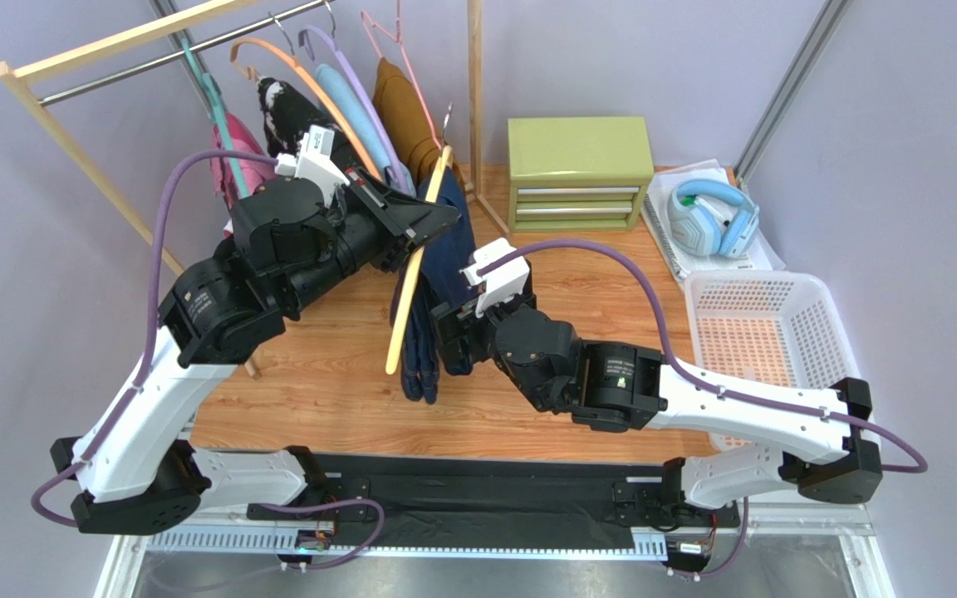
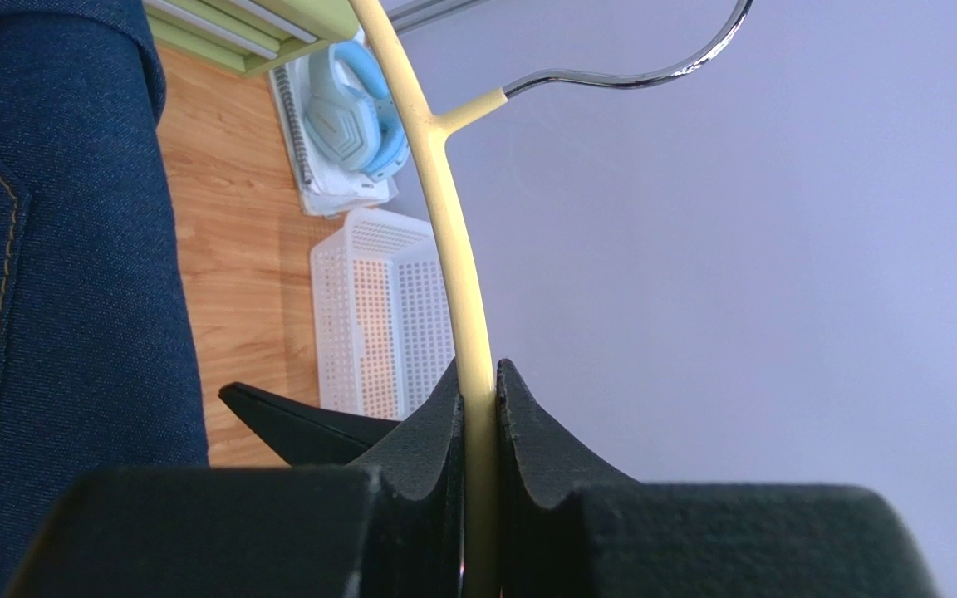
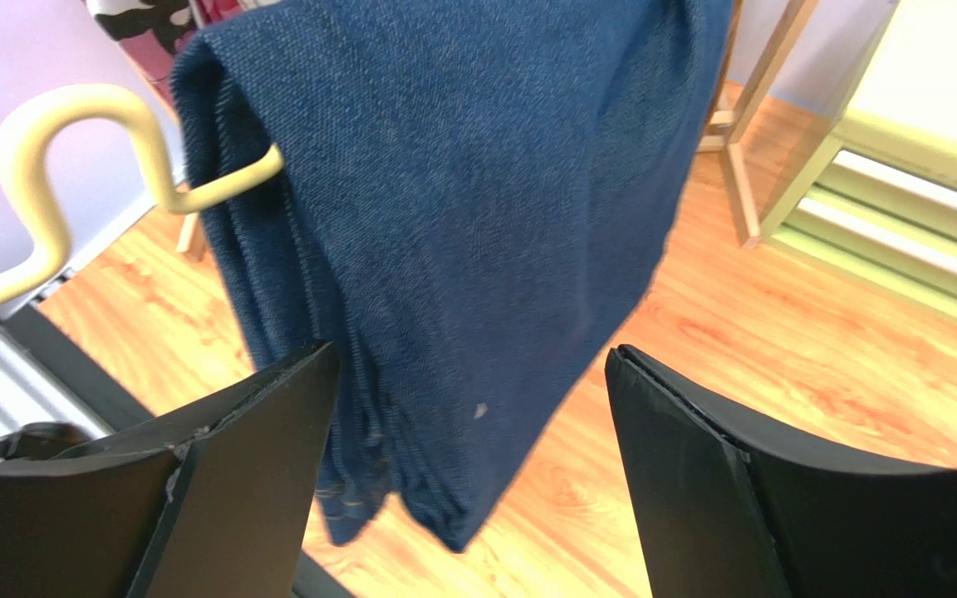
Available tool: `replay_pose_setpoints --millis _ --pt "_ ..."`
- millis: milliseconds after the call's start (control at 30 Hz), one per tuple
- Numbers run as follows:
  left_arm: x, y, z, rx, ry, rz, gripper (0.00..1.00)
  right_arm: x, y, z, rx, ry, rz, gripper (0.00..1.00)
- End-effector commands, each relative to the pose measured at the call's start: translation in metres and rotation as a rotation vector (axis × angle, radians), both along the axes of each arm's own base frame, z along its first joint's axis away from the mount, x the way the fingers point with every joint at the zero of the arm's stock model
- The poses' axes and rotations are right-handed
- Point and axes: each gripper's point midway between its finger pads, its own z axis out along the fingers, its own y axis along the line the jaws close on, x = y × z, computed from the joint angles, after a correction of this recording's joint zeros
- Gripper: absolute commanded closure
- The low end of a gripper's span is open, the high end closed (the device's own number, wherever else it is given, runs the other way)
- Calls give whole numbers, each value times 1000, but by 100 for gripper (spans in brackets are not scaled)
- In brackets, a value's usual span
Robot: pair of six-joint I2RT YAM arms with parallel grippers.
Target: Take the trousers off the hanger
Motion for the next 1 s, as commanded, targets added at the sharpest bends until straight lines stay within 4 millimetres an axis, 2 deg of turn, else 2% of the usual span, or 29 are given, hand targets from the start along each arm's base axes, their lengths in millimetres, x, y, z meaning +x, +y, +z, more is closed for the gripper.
replay_pose_setpoints --millis 0,167,333,567,767,967 --pt "-15 14 56 -169 -104 -8 100 12 -3 38 90 -68 -58 16" --pt "-17 16 58 -175 -106 -9 100 21 -4 40 86 -80 -78 20" --pt "-17 18 61 -185 -107 -3 100 23 3 44 95 -92 -55 23" --pt "-16 15 61 -183 -106 -9 100 20 6 44 93 -95 -33 23" --pt "-16 17 61 -176 -115 -2 100 13 -2 45 125 -60 -7 22" --pt "-17 16 60 -177 -111 -9 100 12 -1 53 138 -71 7 19"
